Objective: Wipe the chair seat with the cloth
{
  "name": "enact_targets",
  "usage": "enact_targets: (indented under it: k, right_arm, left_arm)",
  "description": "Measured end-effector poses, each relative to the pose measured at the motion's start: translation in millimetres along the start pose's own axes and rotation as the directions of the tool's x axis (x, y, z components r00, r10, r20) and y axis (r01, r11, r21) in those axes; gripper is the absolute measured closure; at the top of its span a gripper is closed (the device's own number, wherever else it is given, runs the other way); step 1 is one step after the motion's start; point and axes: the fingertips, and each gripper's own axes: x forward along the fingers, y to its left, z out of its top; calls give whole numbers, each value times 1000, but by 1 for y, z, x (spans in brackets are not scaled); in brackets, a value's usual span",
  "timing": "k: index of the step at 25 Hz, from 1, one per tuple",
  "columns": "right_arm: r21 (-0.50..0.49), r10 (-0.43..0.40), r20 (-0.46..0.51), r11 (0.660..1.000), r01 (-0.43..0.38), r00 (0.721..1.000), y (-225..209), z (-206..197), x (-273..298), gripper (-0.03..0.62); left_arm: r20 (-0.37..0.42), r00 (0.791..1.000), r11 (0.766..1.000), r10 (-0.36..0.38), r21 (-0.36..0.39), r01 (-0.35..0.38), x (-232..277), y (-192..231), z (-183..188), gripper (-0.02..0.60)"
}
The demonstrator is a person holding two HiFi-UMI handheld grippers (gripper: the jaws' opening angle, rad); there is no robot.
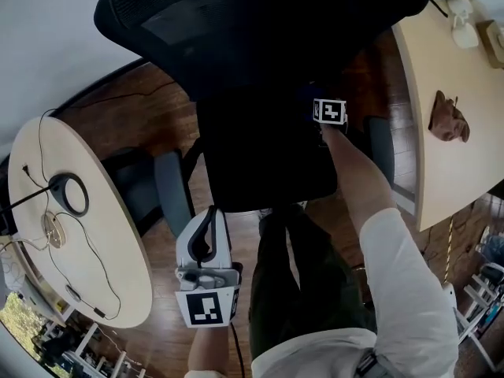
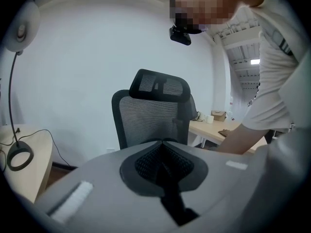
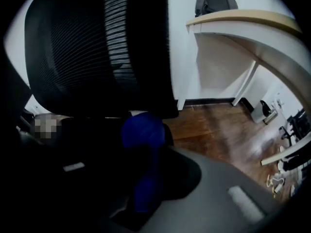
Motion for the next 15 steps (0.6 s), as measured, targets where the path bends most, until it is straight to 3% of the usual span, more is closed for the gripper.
enact_targets:
  k: [3,6,8,11,13,15]
  right_arm:
    - [-13,18,2,1000,-18,1000,-2,6,-11,525]
    - [-2,68,21,998,-68,997,29,8,-15,525]
    - [-22,194,47,981,-193,980,97,2,-22,525]
    - [-11,426,74,905,-426,902,253,-18,-44,525]
    - [-25,489,36,872,-488,871,339,-37,-58,525]
    - [-59,499,9,866,-497,867,392,-52,-62,525]
  left_arm:
    - [-8,1000,1000,-19,-11,19,9,-10,-7,525]
    - [-1,999,999,-40,1,40,15,-19,-9,525]
    - [6,998,997,-66,33,65,12,-23,-6,525]
    - [12,999,999,-49,-20,49,10,-23,2,525]
    - [28,998,999,-52,5,52,8,-22,14,525]
    - [43,998,998,-44,36,43,3,-17,22,525]
